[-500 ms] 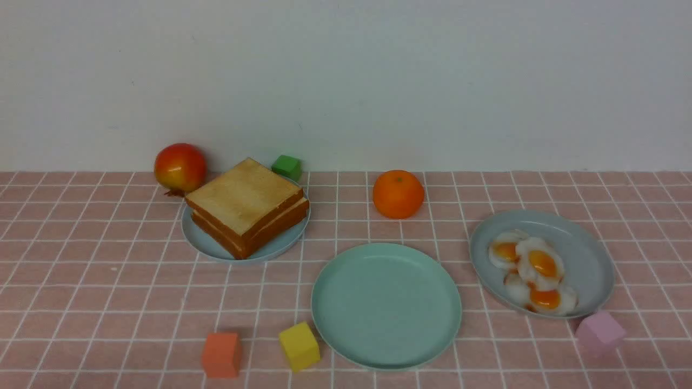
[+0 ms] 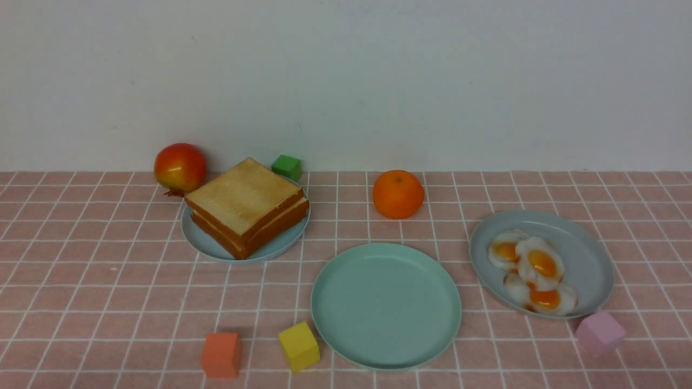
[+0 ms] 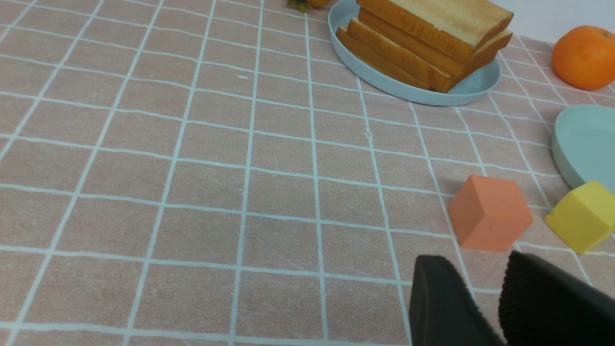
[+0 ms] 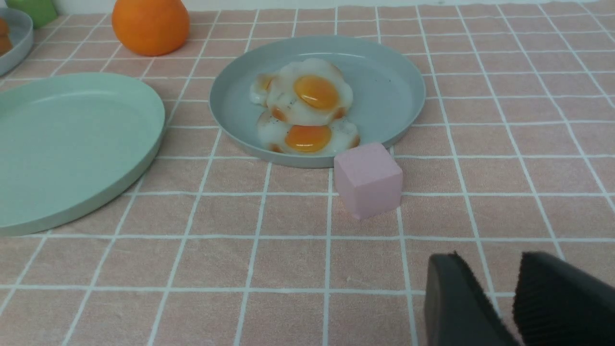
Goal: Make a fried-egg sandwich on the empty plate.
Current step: Use the left arm to grab a slice of bread
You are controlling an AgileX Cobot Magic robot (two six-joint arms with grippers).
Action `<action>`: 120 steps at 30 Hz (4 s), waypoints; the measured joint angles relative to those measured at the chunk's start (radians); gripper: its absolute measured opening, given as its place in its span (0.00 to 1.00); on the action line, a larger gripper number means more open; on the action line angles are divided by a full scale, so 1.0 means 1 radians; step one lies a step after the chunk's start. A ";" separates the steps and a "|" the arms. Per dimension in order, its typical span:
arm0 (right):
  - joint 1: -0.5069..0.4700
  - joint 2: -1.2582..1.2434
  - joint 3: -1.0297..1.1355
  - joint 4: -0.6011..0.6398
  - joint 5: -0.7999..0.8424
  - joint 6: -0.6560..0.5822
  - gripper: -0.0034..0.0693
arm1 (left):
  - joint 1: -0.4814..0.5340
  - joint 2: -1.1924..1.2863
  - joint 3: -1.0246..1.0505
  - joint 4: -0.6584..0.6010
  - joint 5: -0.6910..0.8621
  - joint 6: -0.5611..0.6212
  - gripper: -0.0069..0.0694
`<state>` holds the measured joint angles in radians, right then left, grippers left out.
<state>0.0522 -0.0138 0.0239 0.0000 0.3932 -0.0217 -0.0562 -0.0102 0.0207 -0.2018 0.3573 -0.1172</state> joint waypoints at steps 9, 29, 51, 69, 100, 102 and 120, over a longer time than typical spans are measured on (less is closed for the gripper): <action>0.000 0.000 0.000 0.000 0.000 0.000 0.38 | 0.000 0.000 0.000 0.001 0.000 0.000 0.40; 0.000 0.000 -0.001 0.000 0.000 0.000 0.38 | -0.003 0.000 -0.004 -0.645 -0.312 -0.253 0.39; 0.000 0.000 -0.001 0.000 0.000 0.000 0.38 | -0.228 1.043 -0.886 -0.226 0.482 0.245 0.11; 0.000 0.000 0.004 0.087 -0.055 0.050 0.38 | -0.389 1.313 -1.073 -0.132 0.353 0.259 0.11; 0.123 0.464 -0.924 0.292 0.640 -0.096 0.15 | -0.288 1.939 -1.590 0.202 0.415 0.243 0.23; 0.123 0.465 -0.924 0.292 0.640 -0.098 0.15 | -0.288 1.956 -1.596 0.208 0.405 0.243 0.29; 0.123 0.465 -0.924 0.292 0.639 -0.104 0.16 | -0.288 2.008 -1.601 0.301 0.267 0.243 0.56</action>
<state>0.1748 0.4514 -0.9005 0.2918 1.0320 -0.1261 -0.3438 1.9979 -1.5804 0.0994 0.6244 0.1258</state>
